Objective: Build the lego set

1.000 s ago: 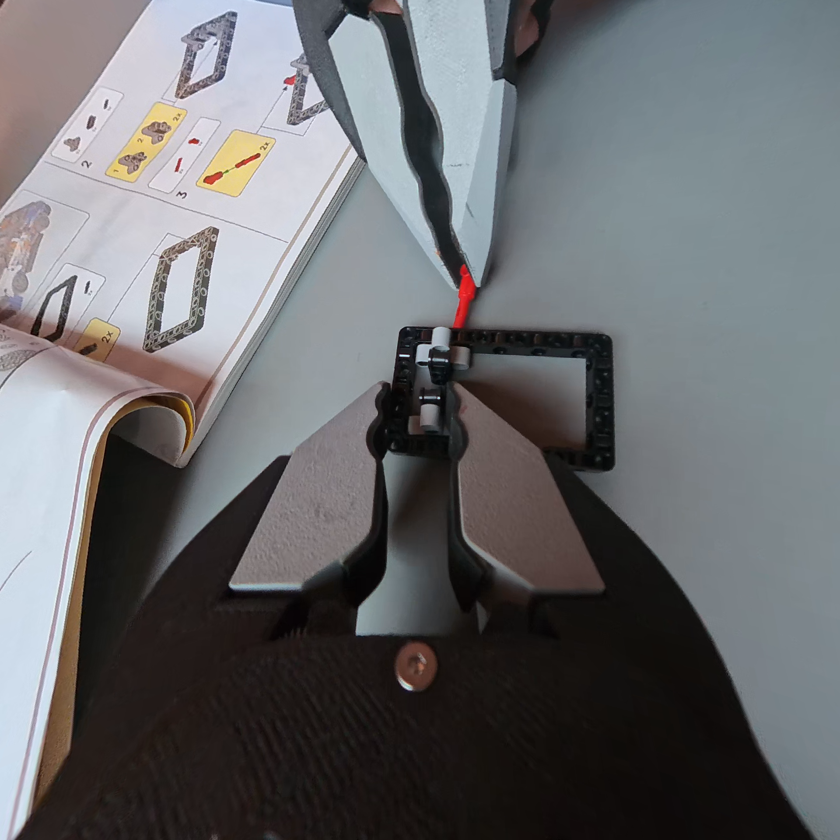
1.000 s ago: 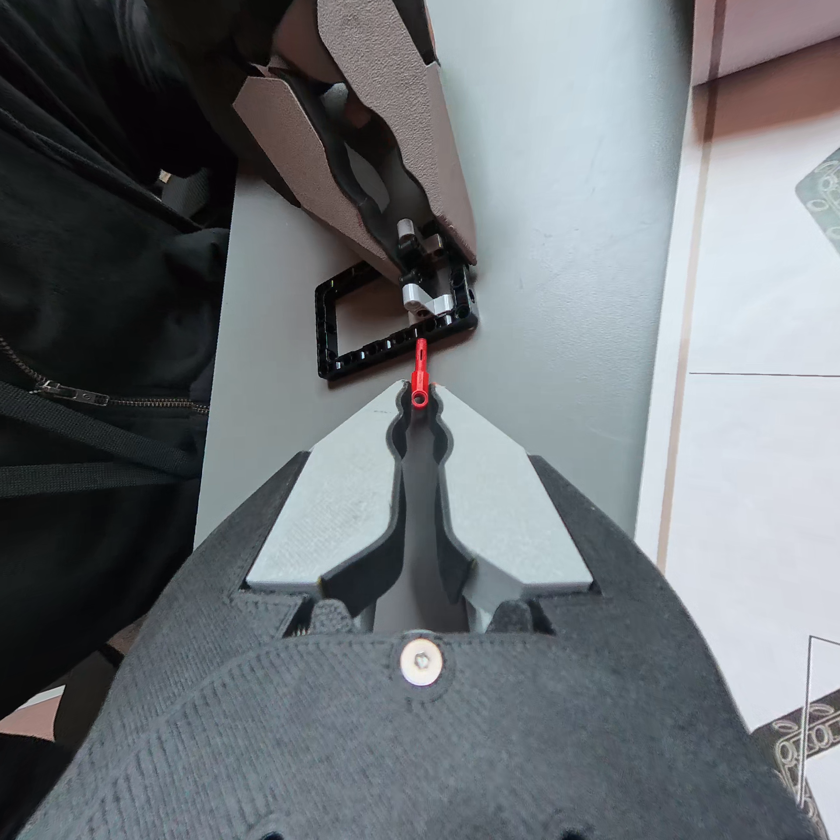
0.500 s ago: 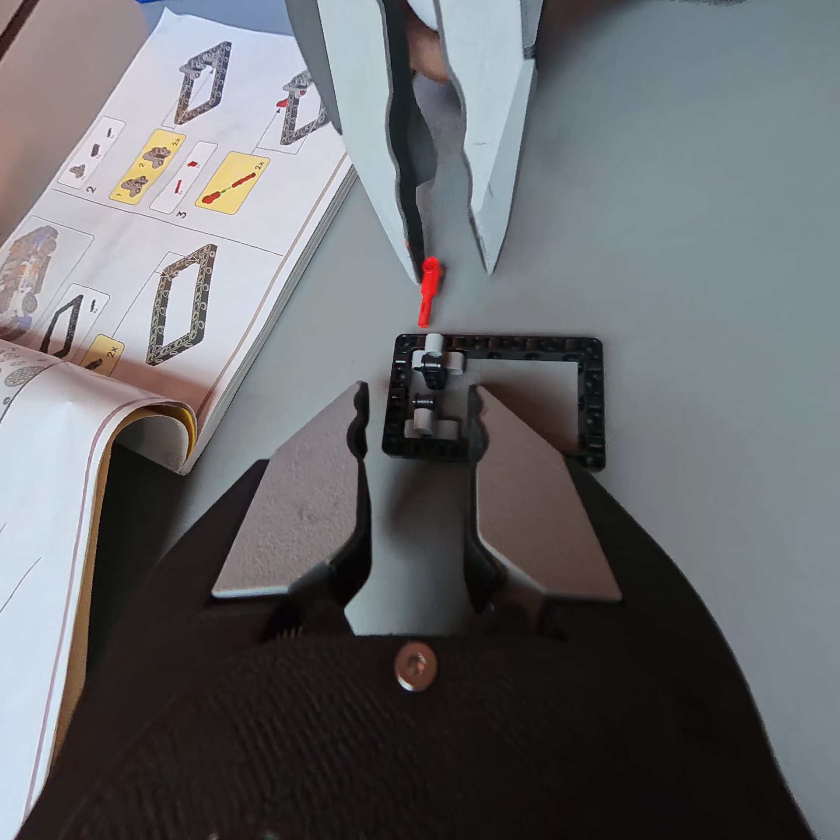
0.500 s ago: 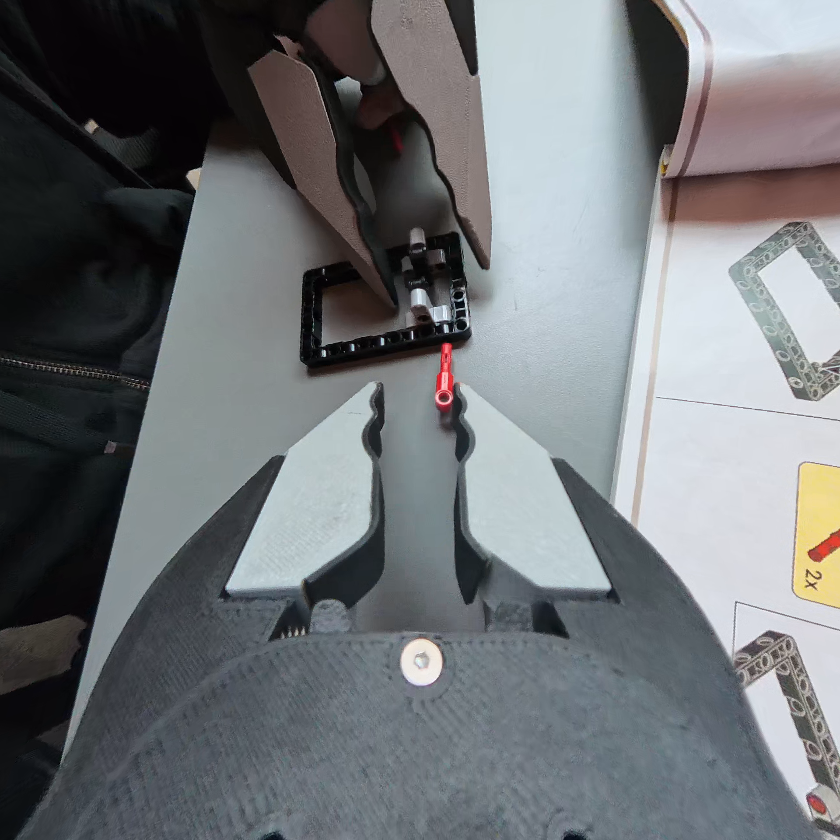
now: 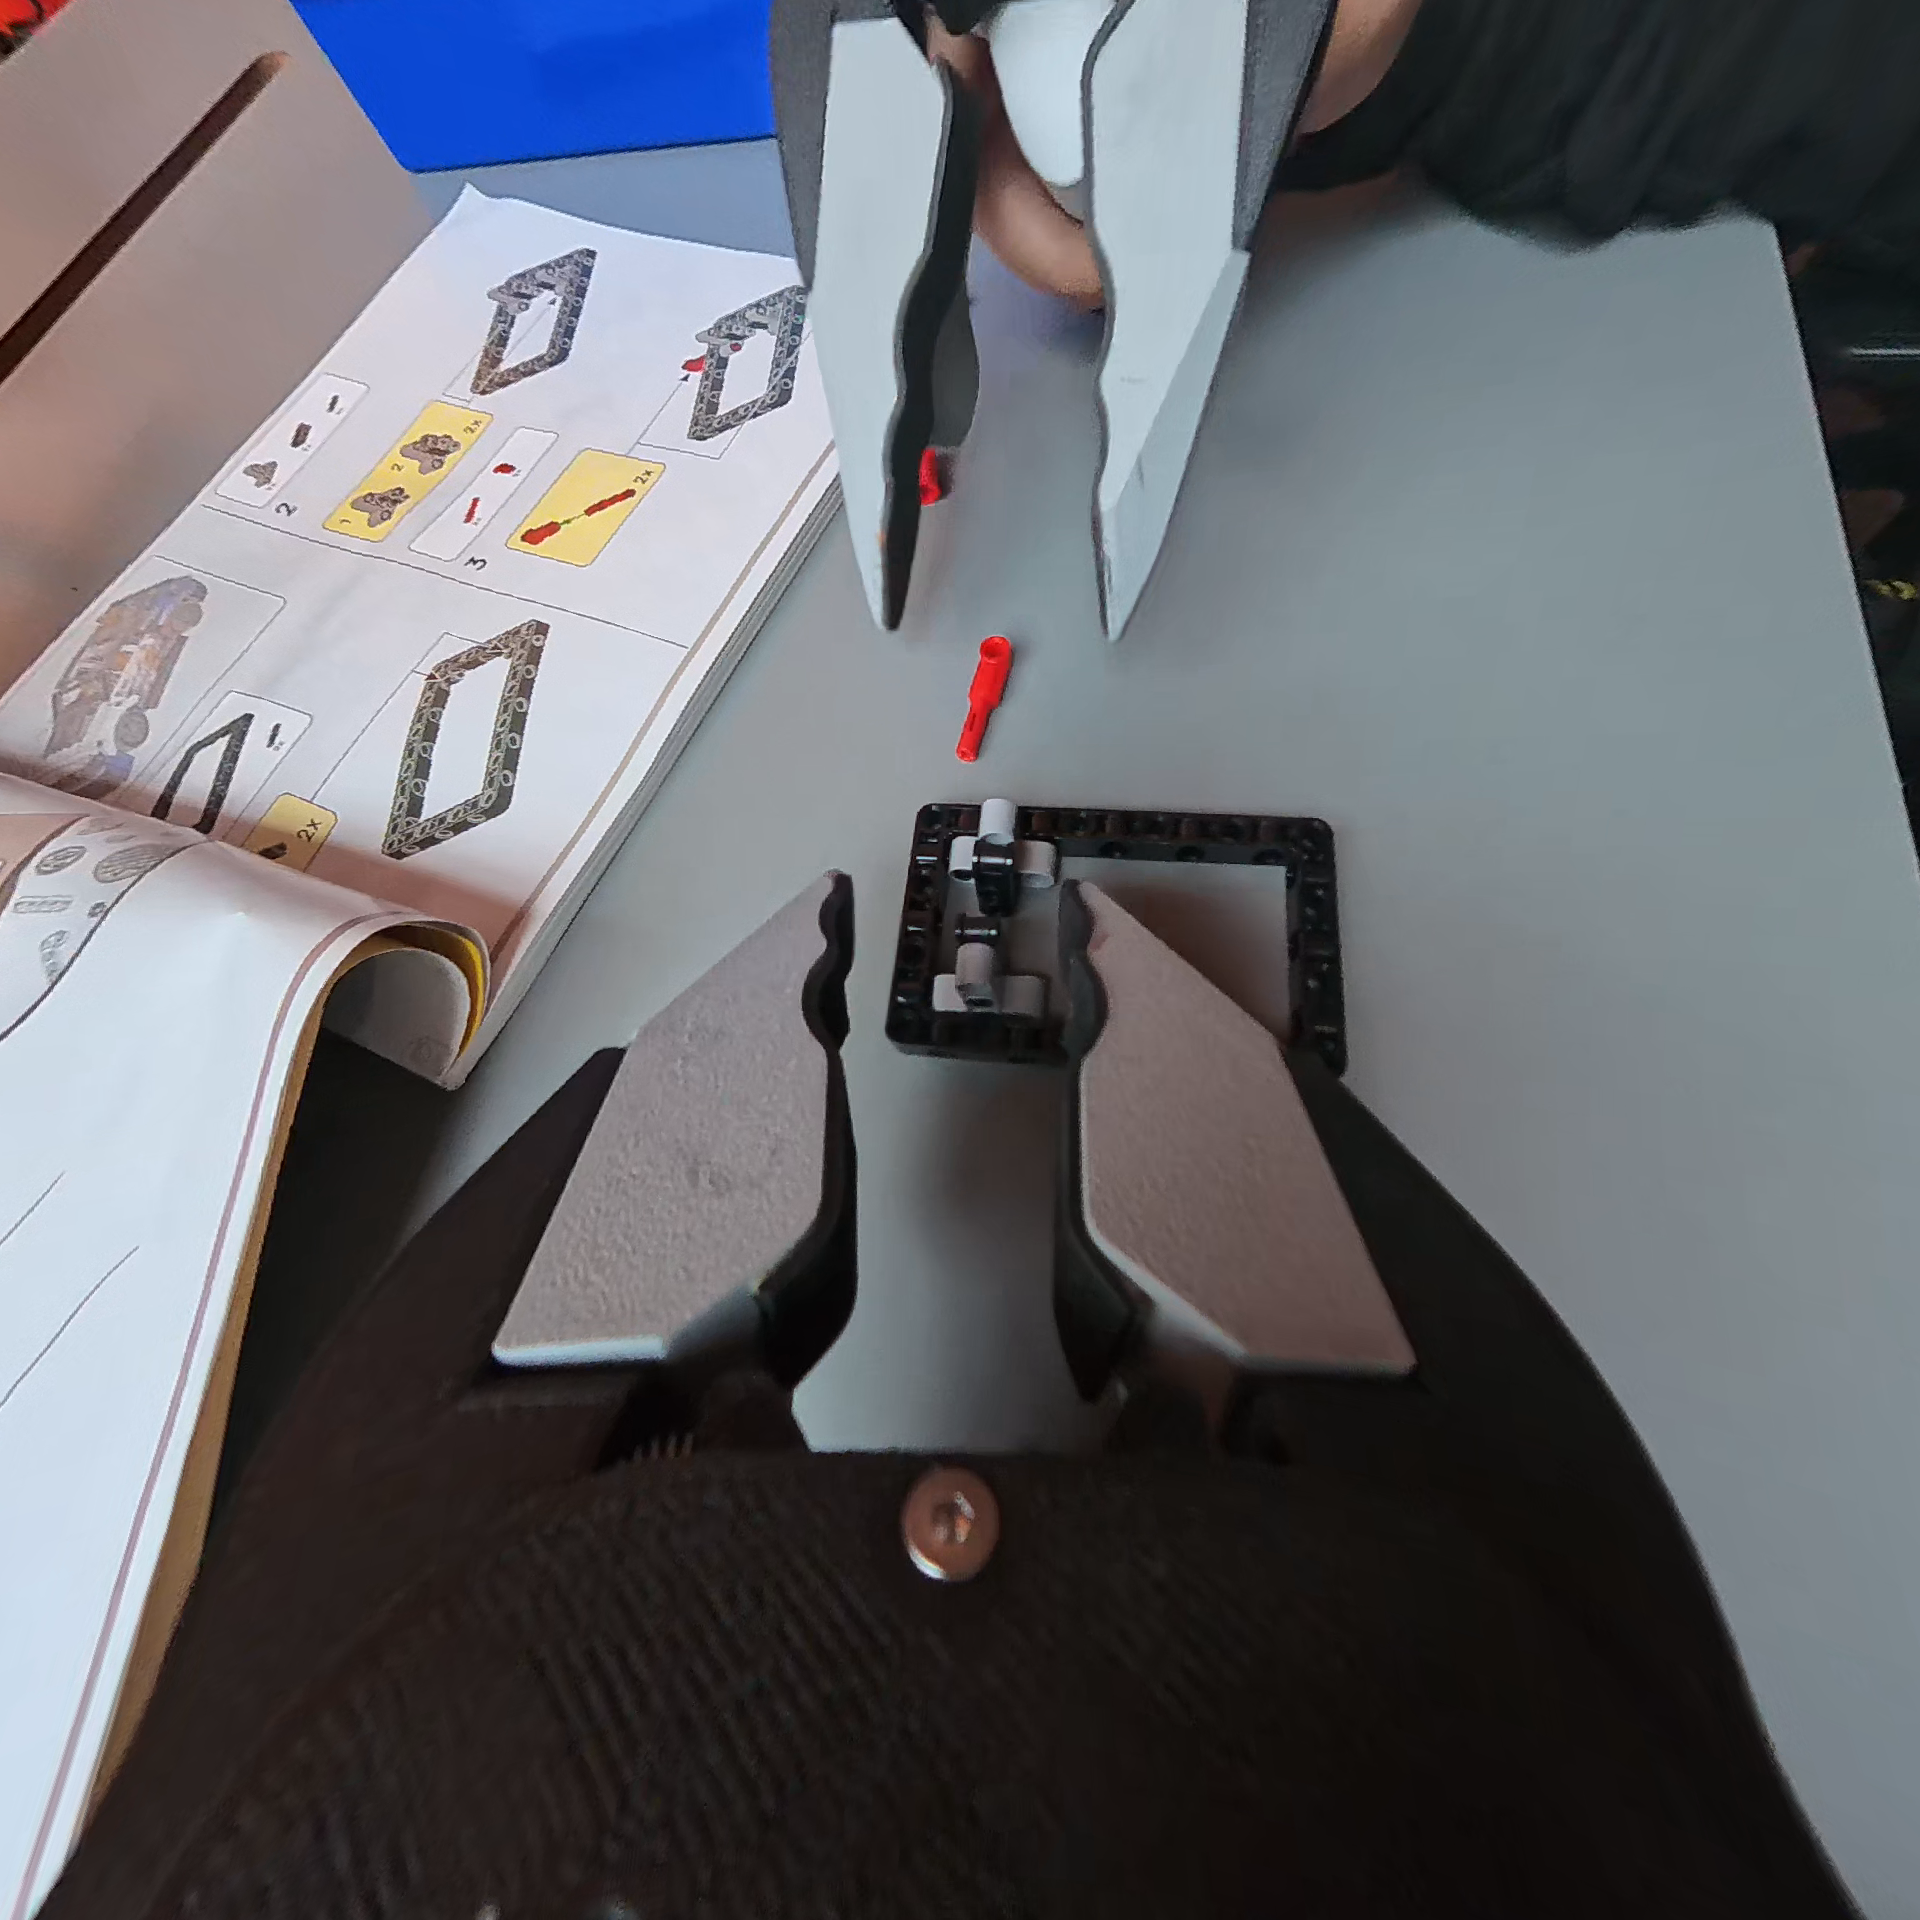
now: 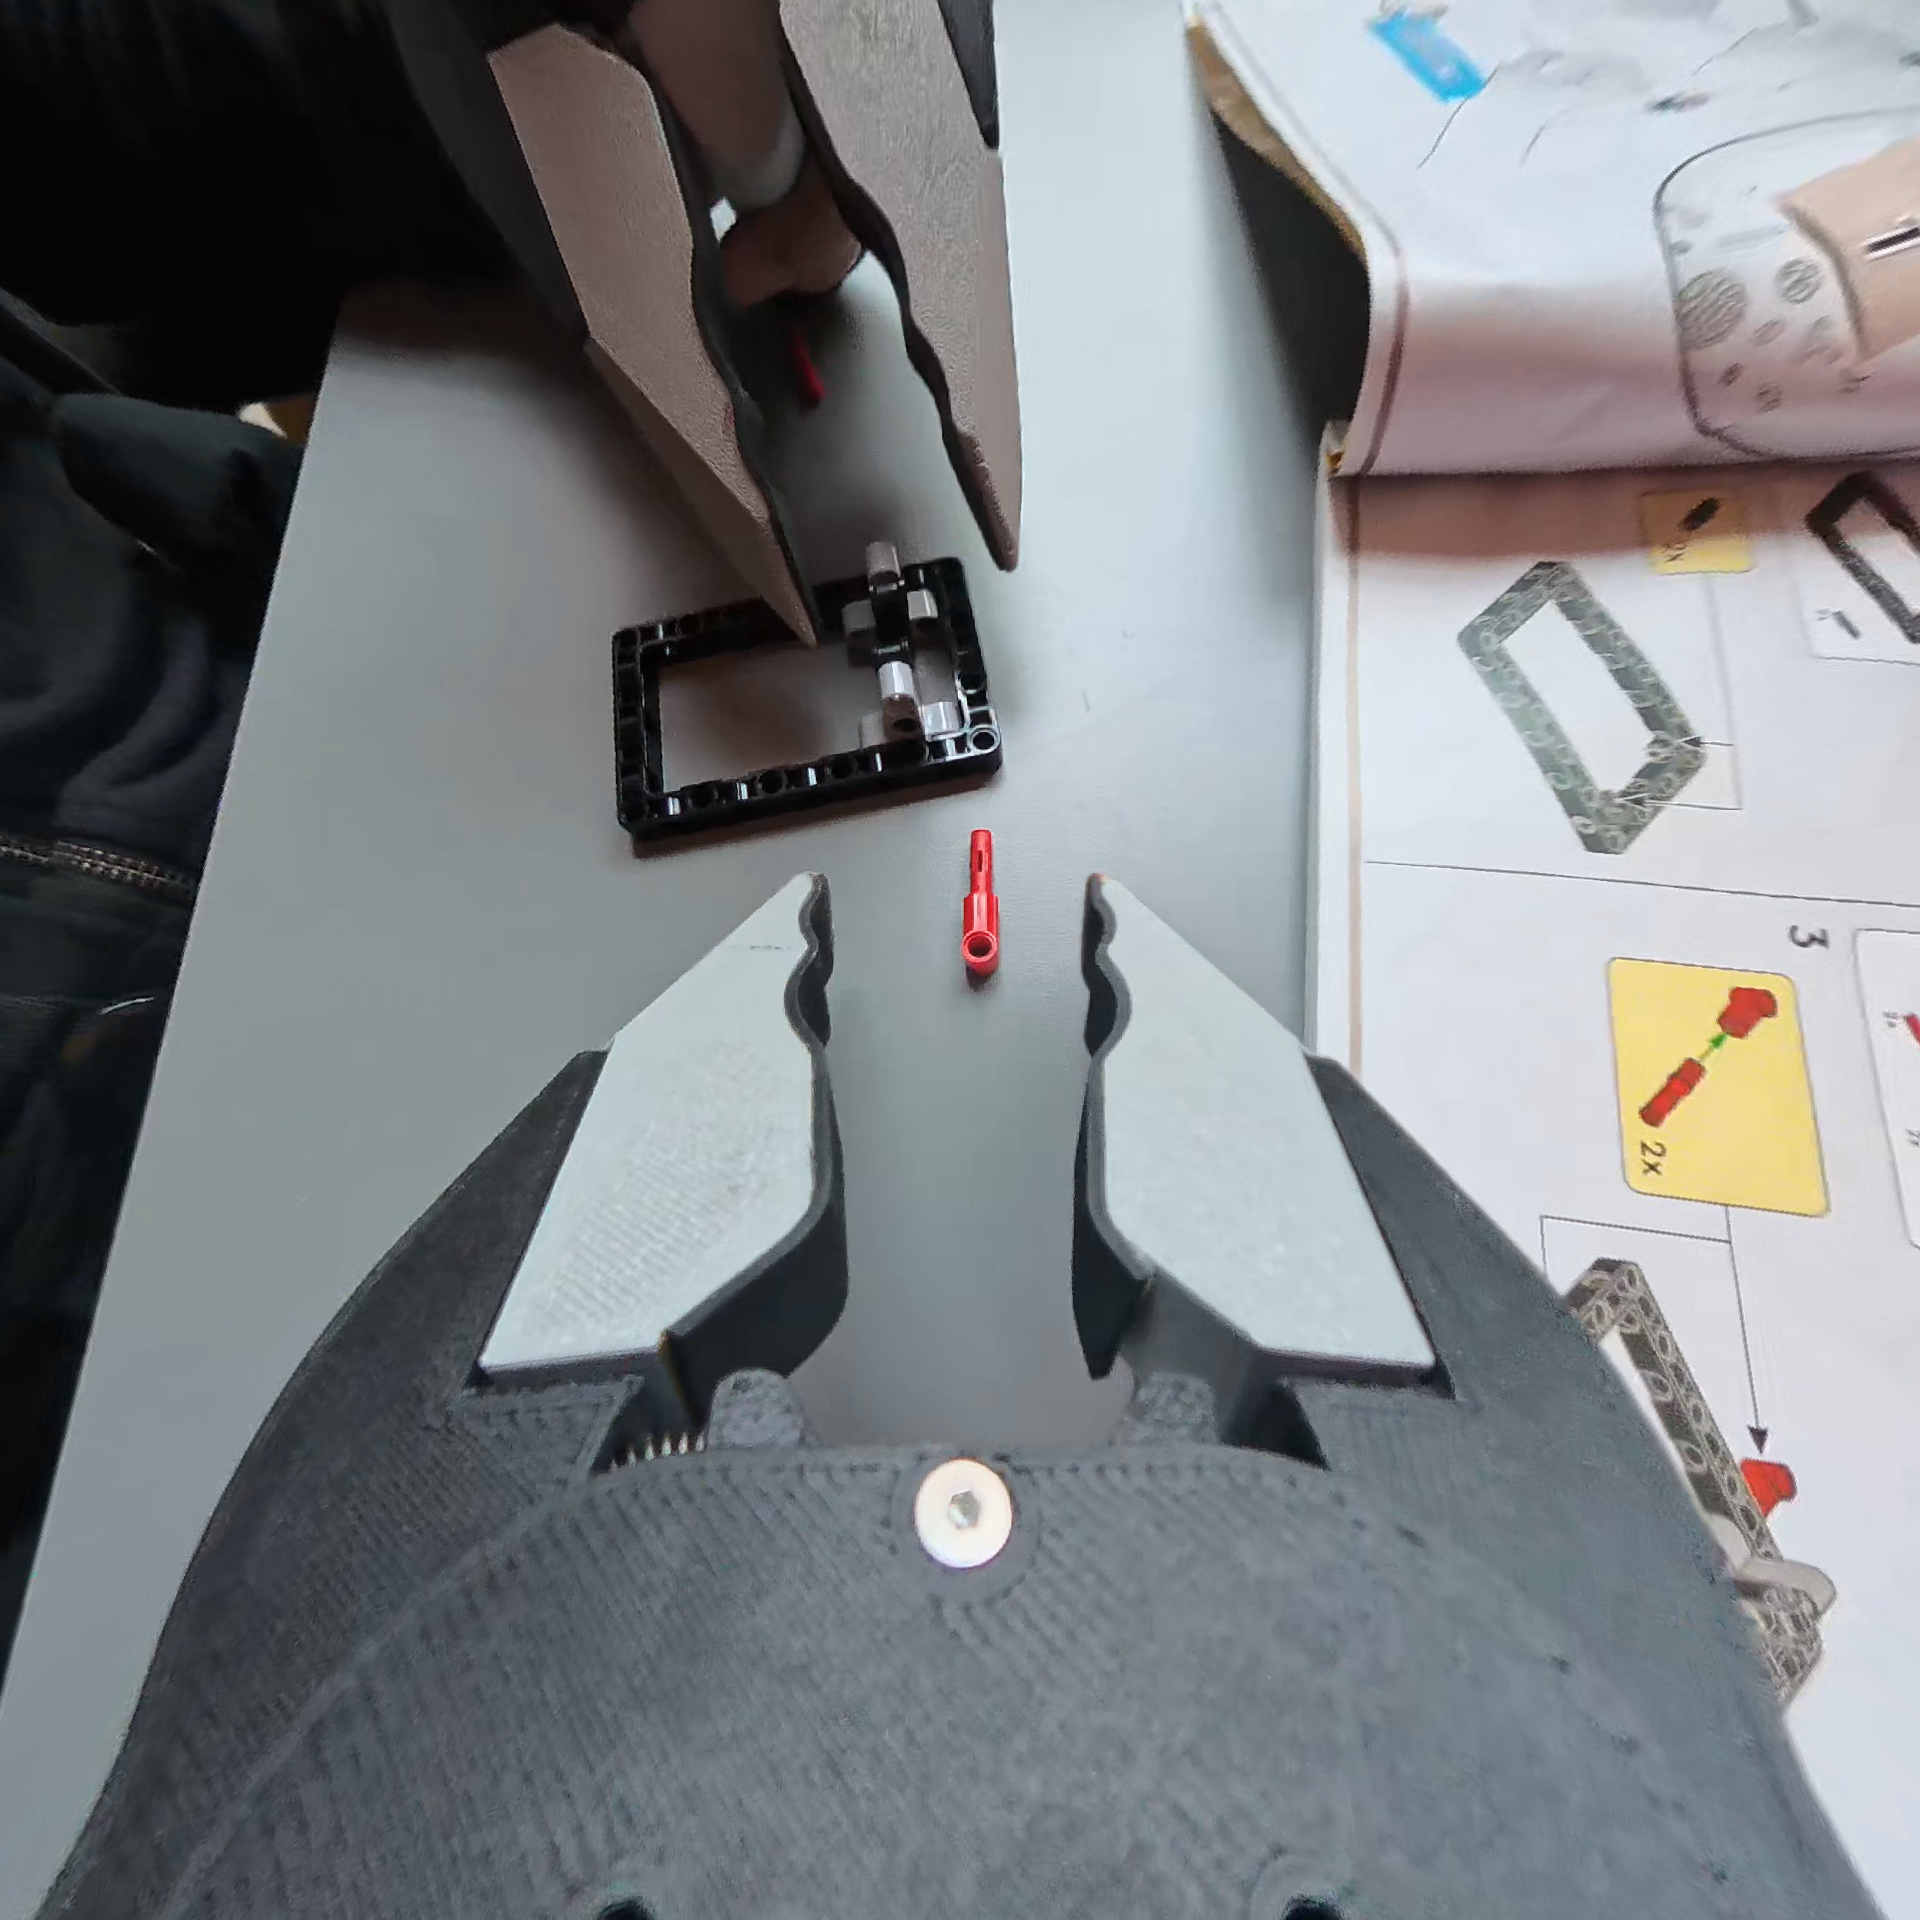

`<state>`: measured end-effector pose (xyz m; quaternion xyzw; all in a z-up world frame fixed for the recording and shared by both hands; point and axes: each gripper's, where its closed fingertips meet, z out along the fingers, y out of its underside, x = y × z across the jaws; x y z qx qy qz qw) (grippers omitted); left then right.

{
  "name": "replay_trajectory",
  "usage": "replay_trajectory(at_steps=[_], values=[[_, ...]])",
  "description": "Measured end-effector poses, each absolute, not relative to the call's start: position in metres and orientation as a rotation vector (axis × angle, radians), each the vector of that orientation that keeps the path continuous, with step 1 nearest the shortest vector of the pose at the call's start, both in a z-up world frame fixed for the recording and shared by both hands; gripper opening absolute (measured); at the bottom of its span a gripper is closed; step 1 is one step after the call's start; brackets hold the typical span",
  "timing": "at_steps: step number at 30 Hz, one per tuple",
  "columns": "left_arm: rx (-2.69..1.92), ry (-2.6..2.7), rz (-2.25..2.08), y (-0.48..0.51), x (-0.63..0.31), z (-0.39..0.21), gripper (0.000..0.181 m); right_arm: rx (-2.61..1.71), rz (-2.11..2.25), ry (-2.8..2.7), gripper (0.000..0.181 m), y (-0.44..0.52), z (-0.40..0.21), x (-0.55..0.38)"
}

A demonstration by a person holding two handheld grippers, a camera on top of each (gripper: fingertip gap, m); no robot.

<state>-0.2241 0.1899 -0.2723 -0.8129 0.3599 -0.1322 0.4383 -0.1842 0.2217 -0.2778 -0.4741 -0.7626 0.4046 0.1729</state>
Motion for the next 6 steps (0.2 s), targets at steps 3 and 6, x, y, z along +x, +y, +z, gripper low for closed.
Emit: replay_trajectory(at_steps=[3,6], values=[[-2.005,0.871,-0.337,0.190,-0.228,-0.268,0.037,-1.376,1.174,-2.125,0.046,0.221,-0.276,-0.178],[-2.003,0.837,-0.331,0.192,-0.233,-0.264,0.037,-1.373,1.043,-2.099,0.046,0.222,-0.284,-0.169]])
